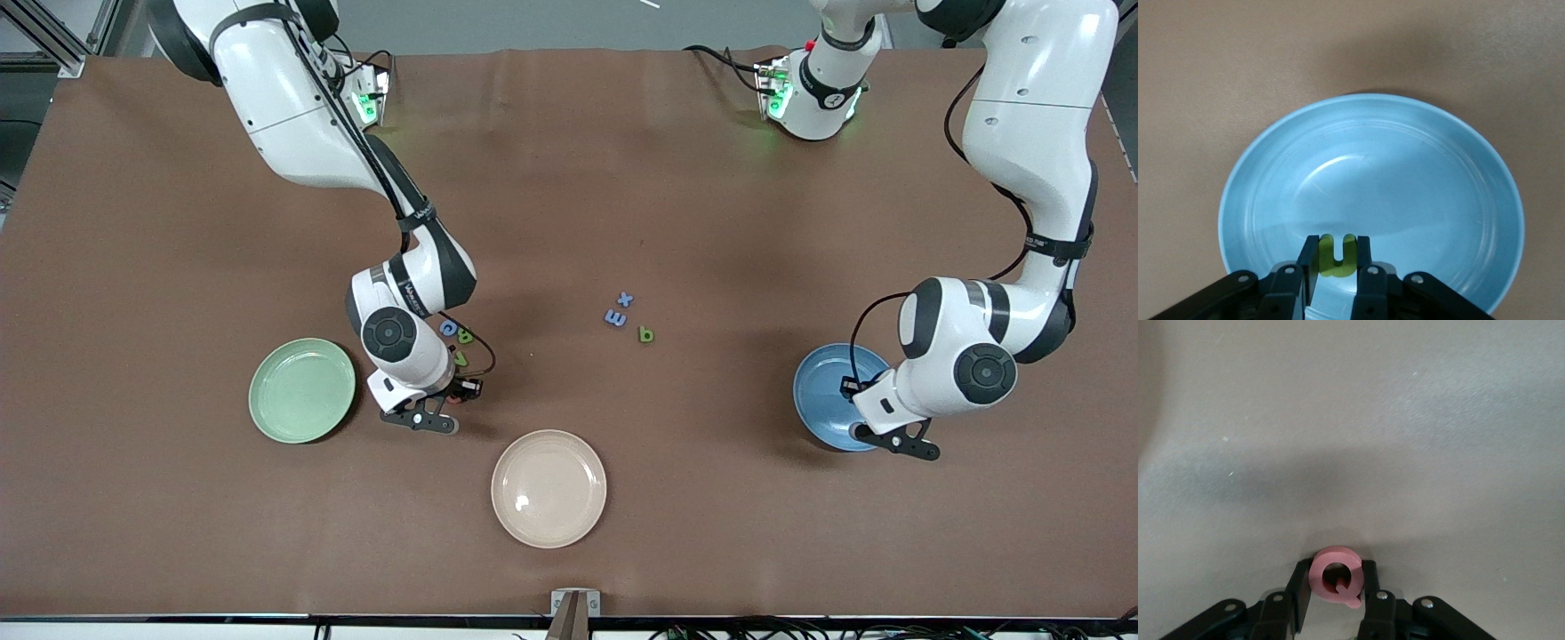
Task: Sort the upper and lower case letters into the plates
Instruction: 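Drop the u on the blue plate while the right gripper drops the Q, then reach the left gripper to the q while the right gripper reaches the N, then grasp the q with the left gripper while the right gripper grasps the N, then drop the q on the blue plate while the right gripper drops the N, then grasp the blue m with the left gripper while the right gripper reaches the B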
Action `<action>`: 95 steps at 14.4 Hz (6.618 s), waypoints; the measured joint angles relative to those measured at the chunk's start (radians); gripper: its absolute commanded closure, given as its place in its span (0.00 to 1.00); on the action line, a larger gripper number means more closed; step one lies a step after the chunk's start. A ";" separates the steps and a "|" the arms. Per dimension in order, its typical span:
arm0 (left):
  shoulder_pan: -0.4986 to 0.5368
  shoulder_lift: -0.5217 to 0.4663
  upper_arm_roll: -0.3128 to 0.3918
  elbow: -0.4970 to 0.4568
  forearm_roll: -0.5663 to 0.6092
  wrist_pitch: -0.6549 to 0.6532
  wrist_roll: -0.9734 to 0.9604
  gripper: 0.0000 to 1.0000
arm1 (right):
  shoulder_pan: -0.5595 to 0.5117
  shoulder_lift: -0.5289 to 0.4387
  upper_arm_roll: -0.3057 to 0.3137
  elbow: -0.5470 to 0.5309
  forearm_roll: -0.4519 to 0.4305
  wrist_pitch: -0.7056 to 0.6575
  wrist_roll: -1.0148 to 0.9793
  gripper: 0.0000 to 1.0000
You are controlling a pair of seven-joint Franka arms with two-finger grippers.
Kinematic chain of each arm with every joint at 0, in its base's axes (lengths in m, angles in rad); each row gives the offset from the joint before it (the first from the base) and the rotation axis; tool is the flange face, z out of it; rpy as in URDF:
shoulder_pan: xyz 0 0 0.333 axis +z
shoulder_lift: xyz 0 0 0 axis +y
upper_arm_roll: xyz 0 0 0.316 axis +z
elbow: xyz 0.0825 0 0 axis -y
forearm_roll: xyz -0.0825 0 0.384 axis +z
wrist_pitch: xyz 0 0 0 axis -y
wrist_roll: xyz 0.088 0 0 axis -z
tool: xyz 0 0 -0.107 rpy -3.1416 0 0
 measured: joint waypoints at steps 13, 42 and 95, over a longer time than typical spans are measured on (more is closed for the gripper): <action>-0.028 -0.022 -0.223 -0.020 0.000 0.005 -0.326 0.00 | -0.362 -0.256 -0.014 -0.226 -0.001 -0.193 -0.532 1.00; -0.366 0.030 -0.238 -0.166 0.152 0.225 -1.108 0.34 | -0.042 -0.187 0.023 -0.260 0.002 0.078 0.069 0.00; -0.181 -0.008 -0.393 -0.123 0.163 0.066 -1.297 0.06 | -0.321 -0.202 0.002 -0.237 0.001 -0.106 -0.761 0.97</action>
